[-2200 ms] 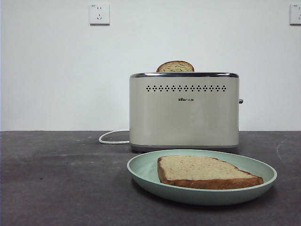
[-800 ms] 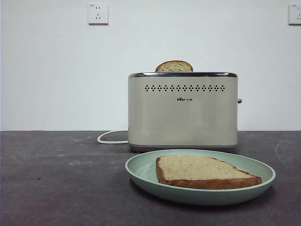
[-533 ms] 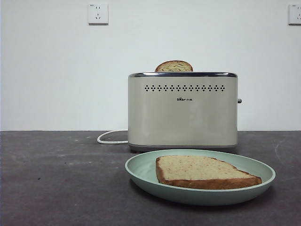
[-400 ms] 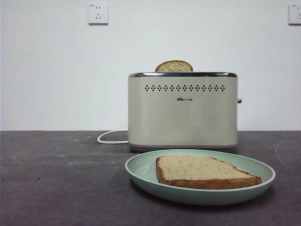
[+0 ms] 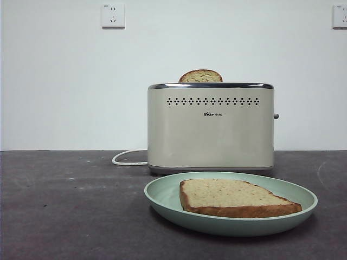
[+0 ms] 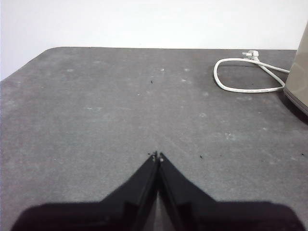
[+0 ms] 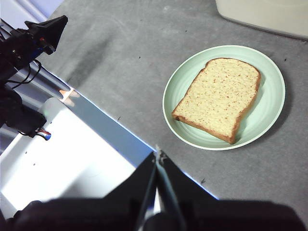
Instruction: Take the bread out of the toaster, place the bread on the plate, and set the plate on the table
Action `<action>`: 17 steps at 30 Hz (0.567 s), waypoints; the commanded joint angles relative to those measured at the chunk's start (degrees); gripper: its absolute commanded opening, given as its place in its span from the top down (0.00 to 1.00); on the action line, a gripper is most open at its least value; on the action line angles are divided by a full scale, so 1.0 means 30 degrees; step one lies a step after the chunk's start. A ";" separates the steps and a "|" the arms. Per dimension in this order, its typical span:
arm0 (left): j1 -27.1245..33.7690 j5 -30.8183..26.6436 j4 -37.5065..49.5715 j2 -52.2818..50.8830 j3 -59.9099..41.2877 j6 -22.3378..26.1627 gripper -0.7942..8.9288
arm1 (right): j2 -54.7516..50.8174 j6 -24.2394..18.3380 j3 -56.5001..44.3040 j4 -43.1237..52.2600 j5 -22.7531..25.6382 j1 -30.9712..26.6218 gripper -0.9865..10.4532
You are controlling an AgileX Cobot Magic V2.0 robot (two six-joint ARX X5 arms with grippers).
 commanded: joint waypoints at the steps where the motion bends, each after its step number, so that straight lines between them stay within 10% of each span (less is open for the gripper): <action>1: 0.0058 -0.0036 0.0073 -0.0051 -0.0226 -0.0117 0.92 | -0.0058 -0.0022 -0.0095 0.0109 0.0117 0.0015 0.91; 7: 0.0058 -0.0036 0.0066 -0.0051 -0.0226 -0.0117 0.92 | -0.0488 -0.3636 -0.0109 0.0947 0.1049 -0.1406 0.91; 17: 0.0058 -0.0036 0.0066 -0.0051 -0.0226 -0.0117 0.92 | -0.2674 -0.3687 -0.2871 0.8998 0.1231 -0.4153 0.91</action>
